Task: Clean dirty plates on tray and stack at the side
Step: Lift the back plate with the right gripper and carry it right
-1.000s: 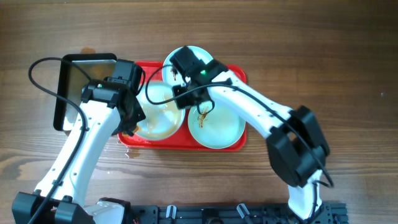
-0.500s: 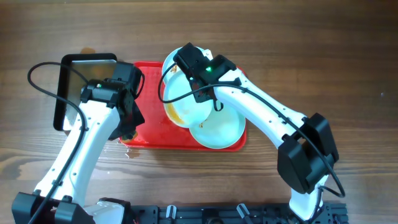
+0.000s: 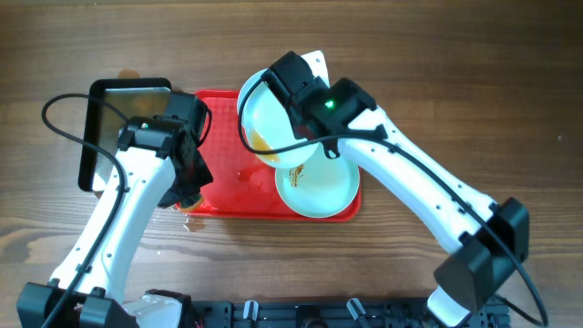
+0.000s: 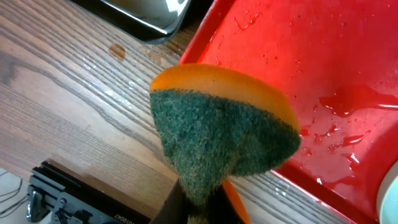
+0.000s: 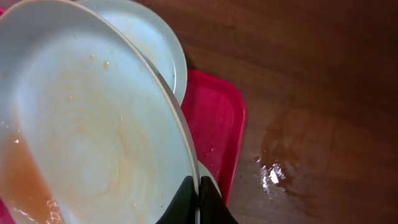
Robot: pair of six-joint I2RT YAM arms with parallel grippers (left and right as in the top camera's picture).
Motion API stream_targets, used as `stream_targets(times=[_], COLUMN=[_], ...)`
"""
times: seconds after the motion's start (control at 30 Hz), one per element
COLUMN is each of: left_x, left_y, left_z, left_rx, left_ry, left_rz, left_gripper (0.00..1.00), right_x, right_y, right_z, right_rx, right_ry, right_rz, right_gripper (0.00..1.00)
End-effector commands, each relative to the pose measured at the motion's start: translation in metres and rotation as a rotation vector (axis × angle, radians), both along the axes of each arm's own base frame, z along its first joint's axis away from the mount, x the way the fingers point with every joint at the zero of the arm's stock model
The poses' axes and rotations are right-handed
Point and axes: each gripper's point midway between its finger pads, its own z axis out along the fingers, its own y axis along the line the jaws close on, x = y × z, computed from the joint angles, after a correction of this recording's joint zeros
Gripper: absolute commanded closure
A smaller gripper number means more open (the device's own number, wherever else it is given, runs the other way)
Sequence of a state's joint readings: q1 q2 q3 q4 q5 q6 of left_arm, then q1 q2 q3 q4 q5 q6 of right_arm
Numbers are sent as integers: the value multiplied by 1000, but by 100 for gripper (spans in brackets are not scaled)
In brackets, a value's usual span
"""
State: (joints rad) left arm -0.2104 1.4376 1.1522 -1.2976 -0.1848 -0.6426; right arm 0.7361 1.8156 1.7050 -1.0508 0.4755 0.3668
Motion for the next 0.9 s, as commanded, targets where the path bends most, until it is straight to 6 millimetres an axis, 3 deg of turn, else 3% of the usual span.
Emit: stream_targets(times=[0.0,0.1,0.23,0.33,0.57,0.67,0.87], left_x=[2,1,0,0,4,4,5], left_y=[0,4,15,20,16,16,16], left_z=[10,11,11,10,10,10,10], left_rx=[-19,-18,-17,-27,-48,-48,-49], left_ry=[-45,-45,-41,-40,-52,-54,-58], left_rz=[26,41,88,116,114,114,114], left_gripper=[96,96,96,96,96,96,96], right_x=[0,-5,-8,-6,-9,-10,-14], right_y=[6,18,44,51,87,93,102], right_z=[32,49,54,60,44,42,40], right_rx=[-94,-154,-169,-220,-411,-537,-541], right_ry=[-145,-252,-305,-361,-355,-383,-388], right_rz=[23,35,127,148,391,424,453], right_gripper=[96,96,96,96,96,95,96])
